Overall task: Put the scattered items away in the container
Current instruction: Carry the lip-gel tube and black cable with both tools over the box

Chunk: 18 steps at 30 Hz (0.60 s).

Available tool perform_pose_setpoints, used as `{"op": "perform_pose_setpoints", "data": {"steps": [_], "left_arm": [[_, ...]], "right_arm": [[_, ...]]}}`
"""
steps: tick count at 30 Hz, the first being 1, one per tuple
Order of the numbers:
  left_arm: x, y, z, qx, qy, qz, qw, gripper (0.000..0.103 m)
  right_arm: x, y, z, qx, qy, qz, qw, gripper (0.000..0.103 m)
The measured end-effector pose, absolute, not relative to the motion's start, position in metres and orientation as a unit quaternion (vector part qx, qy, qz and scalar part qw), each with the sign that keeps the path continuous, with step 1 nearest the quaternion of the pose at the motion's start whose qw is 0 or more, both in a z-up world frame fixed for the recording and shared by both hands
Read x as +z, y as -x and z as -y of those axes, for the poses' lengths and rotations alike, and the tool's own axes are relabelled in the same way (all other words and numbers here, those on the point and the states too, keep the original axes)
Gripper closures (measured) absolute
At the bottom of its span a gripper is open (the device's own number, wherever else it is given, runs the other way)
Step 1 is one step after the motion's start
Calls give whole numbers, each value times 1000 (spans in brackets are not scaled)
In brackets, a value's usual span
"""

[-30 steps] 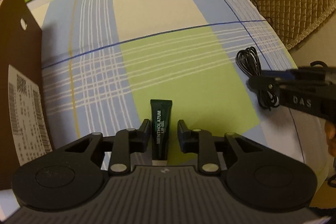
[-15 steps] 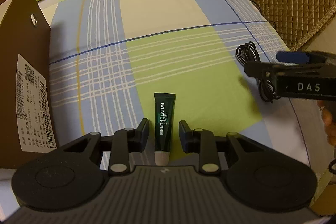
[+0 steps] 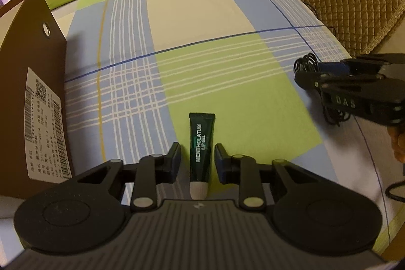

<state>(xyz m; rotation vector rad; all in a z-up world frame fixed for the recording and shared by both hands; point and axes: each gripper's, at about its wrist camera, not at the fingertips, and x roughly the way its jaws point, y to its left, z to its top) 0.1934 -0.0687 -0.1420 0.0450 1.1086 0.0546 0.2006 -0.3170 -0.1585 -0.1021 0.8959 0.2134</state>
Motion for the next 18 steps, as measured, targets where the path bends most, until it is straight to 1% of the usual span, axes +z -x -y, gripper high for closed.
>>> {"op": "perform_pose_setpoints", "data": {"steps": [1, 8, 13, 18], "left_arm": [[-142, -192, 70, 24, -23, -528, 849, 90], [-140, -173, 78, 15, -34, -537, 843, 90], [-133, -153, 74, 8, -14, -548, 836, 90], [-115, -131, 67, 16, 1, -545, 838, 90]], "right_arm": [[-159, -194, 316, 105, 52, -432, 894, 73], [-157, -152, 305, 124, 48, -444, 886, 73], [-150, -134, 306, 142, 5, -473, 870, 74], [-138, -120, 302, 157, -13, -476, 865, 74]]}}
